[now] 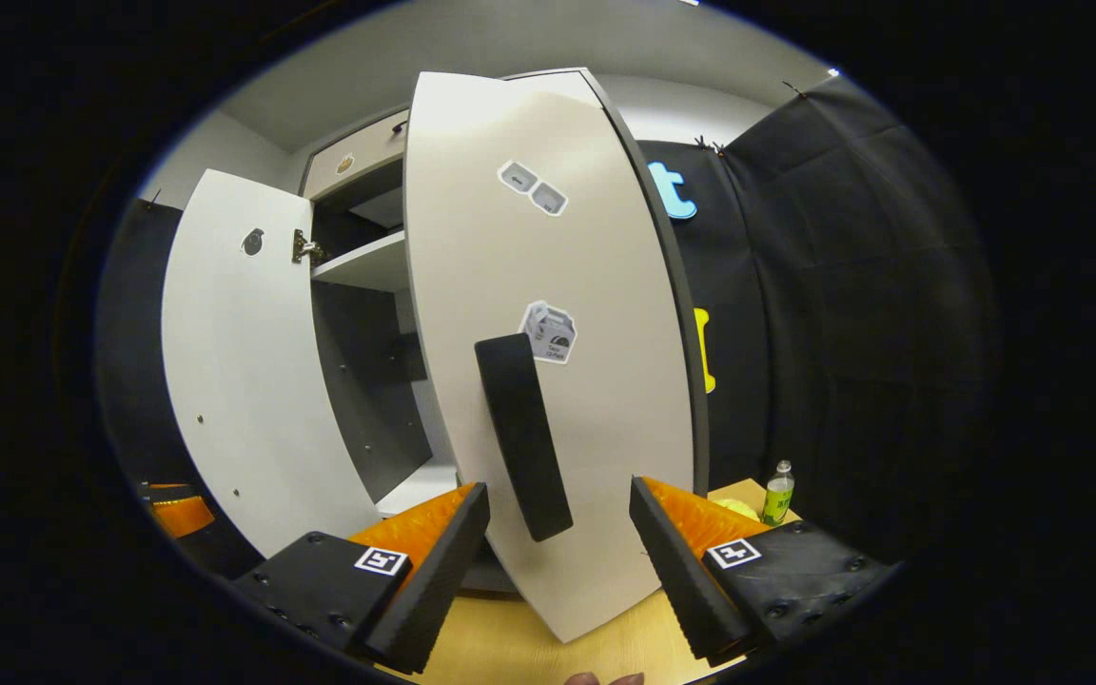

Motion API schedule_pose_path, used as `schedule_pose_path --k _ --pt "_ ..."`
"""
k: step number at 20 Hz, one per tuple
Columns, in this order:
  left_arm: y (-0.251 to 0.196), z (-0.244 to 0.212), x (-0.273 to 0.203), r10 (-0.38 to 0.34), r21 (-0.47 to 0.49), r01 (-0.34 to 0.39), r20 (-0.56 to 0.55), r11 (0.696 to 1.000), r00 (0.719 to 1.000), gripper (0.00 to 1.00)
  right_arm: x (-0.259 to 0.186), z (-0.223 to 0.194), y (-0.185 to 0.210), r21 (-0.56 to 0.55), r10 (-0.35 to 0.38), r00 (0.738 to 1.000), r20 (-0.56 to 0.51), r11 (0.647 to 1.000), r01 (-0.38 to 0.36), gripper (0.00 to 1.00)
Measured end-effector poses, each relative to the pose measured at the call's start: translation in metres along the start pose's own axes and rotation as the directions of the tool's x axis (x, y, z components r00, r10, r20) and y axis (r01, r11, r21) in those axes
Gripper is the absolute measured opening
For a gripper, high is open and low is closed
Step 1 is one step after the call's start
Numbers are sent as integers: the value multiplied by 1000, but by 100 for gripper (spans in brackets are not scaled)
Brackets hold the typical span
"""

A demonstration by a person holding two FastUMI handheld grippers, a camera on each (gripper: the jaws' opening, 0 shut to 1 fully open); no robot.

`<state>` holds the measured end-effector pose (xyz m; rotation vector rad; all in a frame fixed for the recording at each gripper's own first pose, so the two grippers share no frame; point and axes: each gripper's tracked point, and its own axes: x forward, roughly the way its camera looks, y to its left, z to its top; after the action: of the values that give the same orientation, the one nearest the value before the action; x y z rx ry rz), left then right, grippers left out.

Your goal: Grab one shoe with the right hand and put it into the shoe cabinet, grab the other shoe with the left hand and put it into the shoe cabinet; then close the right door with the right hand and the left door with the left hand.

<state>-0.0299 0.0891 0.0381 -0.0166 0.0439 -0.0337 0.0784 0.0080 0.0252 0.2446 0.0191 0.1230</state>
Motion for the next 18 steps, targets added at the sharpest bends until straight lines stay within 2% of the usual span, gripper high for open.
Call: schedule_pose_path --k 3,8,13,18 --pt "48 4 -3 85 24 -85 5 996 996 96 0 1 10 -19 -3 1000 17 1000 3 98" --pt "117 12 23 207 36 -208 26 977 978 96 -3 -3 21 -54 2 1000 12 999 -1 98" --pt "138 2 57 226 34 -226 21 973 974 97 -6 0 15 -59 -18 1000 15 998 19 98" --pt "122 -2 73 179 22 -179 20 984 984 96 -5 -1 6 -68 -26 1000 7 997 27 98"
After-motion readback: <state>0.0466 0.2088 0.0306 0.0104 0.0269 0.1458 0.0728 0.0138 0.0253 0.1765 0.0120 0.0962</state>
